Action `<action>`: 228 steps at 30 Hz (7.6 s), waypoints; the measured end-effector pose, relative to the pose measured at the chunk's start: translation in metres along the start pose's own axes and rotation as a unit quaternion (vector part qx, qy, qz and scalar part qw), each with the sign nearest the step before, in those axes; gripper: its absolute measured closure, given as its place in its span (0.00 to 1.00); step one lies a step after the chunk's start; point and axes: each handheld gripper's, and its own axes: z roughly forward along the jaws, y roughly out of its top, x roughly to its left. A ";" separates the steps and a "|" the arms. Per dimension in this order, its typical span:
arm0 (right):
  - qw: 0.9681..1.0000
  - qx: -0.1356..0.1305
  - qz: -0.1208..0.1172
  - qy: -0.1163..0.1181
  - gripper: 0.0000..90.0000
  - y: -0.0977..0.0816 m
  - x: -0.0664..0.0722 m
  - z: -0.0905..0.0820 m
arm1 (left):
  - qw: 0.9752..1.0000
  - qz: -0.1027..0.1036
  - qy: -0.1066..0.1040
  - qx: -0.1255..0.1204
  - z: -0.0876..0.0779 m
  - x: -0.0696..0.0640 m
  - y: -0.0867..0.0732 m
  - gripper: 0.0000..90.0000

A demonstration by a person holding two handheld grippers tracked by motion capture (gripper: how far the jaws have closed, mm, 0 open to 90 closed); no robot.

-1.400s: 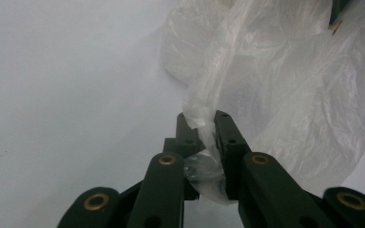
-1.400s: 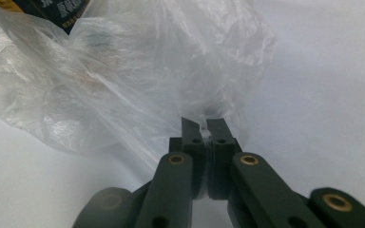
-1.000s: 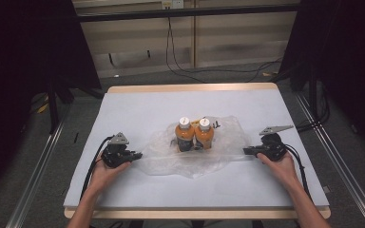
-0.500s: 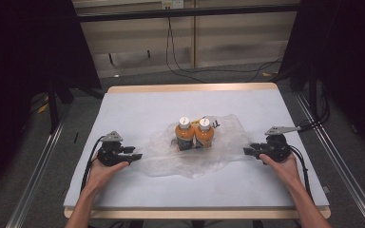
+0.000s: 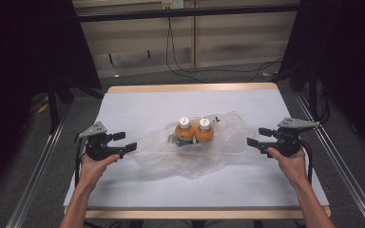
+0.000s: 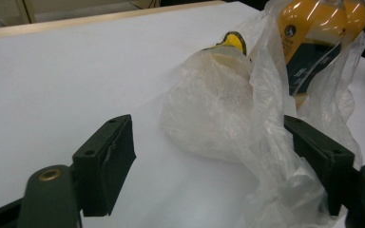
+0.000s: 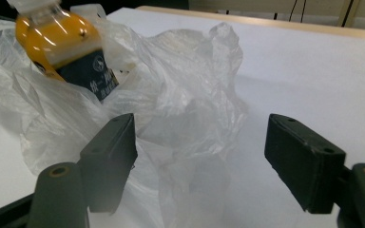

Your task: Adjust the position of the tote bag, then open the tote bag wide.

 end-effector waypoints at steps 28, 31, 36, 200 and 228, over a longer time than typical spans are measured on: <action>0.997 -0.027 -0.056 0.050 0.75 0.065 0.045 0.004 | 0.994 0.095 -0.058 -0.021 0.026 -0.063 0.064 0.73; 0.993 0.021 -0.086 0.072 0.91 0.072 0.051 0.019 | 0.990 0.114 -0.081 0.012 0.045 -0.071 0.065 0.88; 0.985 0.093 -0.123 0.077 0.98 0.067 0.056 0.041 | 0.986 0.135 -0.080 0.062 0.070 -0.073 0.061 1.00; 0.973 0.145 -0.146 0.105 1.00 0.061 0.050 0.117 | 0.981 0.124 -0.127 0.077 0.137 -0.111 0.030 1.00; 0.962 0.222 -0.090 0.130 1.00 0.030 0.034 0.186 | 0.968 0.168 -0.100 0.155 0.166 -0.130 -0.006 1.00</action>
